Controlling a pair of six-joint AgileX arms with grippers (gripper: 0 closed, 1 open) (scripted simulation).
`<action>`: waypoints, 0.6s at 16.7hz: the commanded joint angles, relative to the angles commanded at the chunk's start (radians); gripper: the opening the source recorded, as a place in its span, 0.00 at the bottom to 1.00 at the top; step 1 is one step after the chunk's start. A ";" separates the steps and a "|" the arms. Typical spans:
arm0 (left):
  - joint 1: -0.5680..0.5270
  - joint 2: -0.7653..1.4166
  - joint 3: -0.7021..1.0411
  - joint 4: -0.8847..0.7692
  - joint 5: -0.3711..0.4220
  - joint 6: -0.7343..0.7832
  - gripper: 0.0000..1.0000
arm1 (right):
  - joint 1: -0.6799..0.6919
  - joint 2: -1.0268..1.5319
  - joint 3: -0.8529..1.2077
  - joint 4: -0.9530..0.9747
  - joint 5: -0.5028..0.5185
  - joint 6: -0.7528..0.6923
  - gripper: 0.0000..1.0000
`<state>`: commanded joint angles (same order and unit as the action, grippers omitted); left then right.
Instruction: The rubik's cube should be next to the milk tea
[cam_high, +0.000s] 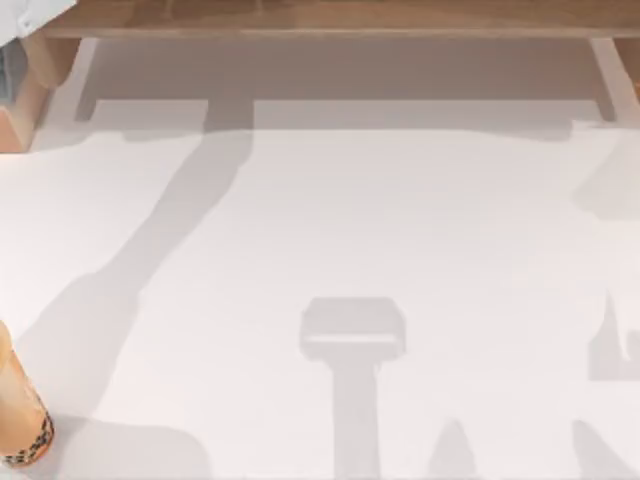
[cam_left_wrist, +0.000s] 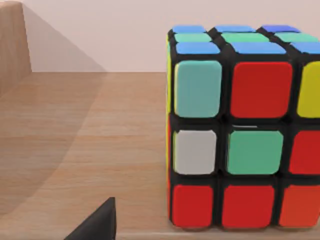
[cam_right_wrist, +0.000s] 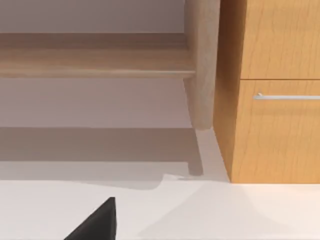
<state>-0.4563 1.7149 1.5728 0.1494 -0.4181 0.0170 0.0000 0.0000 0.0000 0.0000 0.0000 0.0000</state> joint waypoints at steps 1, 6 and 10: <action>-0.001 0.003 0.003 0.000 -0.001 0.000 1.00 | 0.000 0.000 0.000 0.000 0.000 0.000 1.00; 0.004 0.002 0.001 -0.001 0.002 0.000 1.00 | 0.000 0.000 0.000 0.000 0.000 0.000 1.00; 0.019 0.087 0.108 -0.022 0.021 -0.001 1.00 | 0.000 0.000 0.000 0.000 0.000 0.000 1.00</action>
<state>-0.4370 1.8022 1.6812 0.1279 -0.3974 0.0165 0.0000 0.0000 0.0000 0.0000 0.0000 0.0000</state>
